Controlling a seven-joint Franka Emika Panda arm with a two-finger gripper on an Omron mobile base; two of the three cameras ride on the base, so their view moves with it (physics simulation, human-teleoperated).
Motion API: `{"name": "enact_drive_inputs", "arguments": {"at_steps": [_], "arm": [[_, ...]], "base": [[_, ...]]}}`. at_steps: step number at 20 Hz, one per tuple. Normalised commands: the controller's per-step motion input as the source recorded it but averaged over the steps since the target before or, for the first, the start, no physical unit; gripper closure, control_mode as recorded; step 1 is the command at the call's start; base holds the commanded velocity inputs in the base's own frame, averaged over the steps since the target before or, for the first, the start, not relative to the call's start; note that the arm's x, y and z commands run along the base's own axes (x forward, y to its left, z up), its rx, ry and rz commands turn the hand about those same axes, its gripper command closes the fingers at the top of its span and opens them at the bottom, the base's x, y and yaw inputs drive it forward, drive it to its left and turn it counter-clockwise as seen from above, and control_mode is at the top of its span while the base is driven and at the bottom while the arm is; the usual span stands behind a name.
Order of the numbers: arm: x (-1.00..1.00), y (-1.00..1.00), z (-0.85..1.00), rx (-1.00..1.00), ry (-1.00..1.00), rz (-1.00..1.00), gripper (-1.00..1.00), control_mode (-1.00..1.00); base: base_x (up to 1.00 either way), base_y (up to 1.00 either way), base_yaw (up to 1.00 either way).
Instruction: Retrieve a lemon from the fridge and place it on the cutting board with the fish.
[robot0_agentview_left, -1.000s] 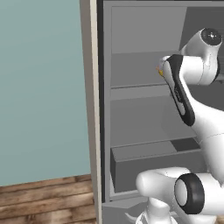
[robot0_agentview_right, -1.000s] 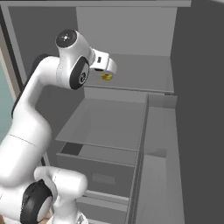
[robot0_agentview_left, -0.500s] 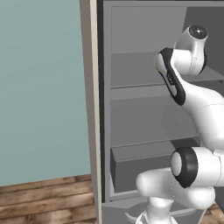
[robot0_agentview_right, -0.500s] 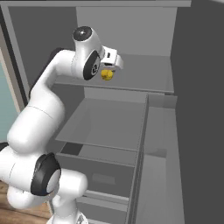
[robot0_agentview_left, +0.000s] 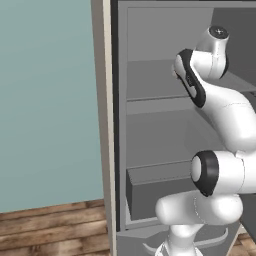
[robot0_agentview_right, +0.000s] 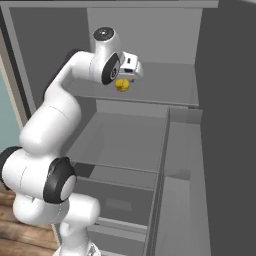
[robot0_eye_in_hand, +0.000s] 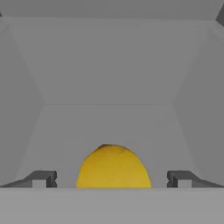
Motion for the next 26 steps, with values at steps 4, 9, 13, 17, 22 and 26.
{"name": "enact_drive_inputs", "arguments": {"at_steps": [4,9,13,17,22,26], "arm": [[0.25,0.00,-0.27,0.00,0.04,0.02,-1.00,-1.00],[0.04,-0.02,-0.23,0.00,0.01,0.01,-1.00,-1.00],[0.00,-0.02,-0.19,0.00,0.01,0.00,-1.00,-1.00],[0.00,0.00,-0.13,0.00,0.00,0.00,-1.00,-1.00],[-0.08,0.00,-0.24,0.02,0.02,0.00,1.00,-1.00],[-0.09,0.00,-0.19,0.03,0.00,0.00,1.00,-1.00]], "base": [[0.00,0.00,0.00],[0.00,0.00,0.00],[0.00,0.00,0.00],[0.00,0.00,0.00],[0.00,0.00,0.00],[0.00,0.00,0.00]]}}
